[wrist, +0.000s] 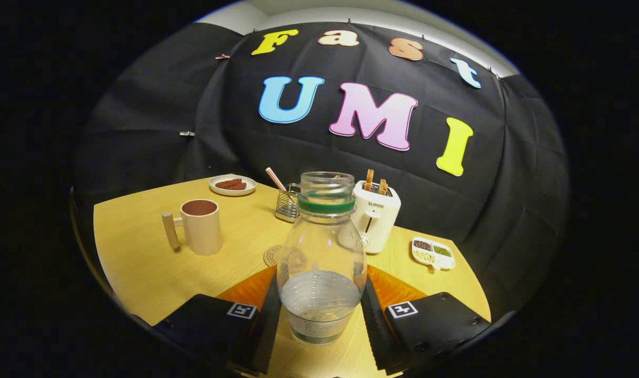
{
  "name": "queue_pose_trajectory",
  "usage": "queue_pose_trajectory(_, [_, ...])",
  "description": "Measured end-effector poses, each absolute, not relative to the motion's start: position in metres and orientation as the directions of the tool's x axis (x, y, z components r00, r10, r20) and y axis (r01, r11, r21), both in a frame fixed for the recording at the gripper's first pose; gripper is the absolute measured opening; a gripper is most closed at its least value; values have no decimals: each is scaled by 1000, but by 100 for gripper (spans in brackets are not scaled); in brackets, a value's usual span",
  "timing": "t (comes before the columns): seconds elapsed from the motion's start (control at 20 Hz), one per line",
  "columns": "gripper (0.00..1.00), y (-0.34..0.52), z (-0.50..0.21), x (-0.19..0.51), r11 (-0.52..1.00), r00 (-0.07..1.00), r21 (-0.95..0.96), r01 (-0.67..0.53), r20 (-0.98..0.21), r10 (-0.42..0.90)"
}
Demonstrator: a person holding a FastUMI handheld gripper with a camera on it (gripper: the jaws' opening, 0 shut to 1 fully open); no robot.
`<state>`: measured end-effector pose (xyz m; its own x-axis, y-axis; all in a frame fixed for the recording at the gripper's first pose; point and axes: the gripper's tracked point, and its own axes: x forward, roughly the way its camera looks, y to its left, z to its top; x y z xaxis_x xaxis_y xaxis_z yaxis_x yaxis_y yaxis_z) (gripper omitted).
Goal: Take the bottle from table, then pour the juice into the cup, finally place the bottle on the coaster
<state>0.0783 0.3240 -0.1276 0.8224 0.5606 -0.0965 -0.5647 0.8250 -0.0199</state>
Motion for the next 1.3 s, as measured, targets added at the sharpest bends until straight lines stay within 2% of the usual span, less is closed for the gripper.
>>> queue_pose_trajectory(0.25, [75,346,-89,86,788,805,-168,-592,-85,587])
queue_pose_trajectory(0.75, [75,402,-67,97,731,818,-375,-571,-184,545])
queue_pose_trajectory(1.0, [75,428,-65,105,672,845,-528,-520,-200,497])
queue_pose_trajectory(1.3, [75,455,-69,115,531,862,-718,-449,-194,467])
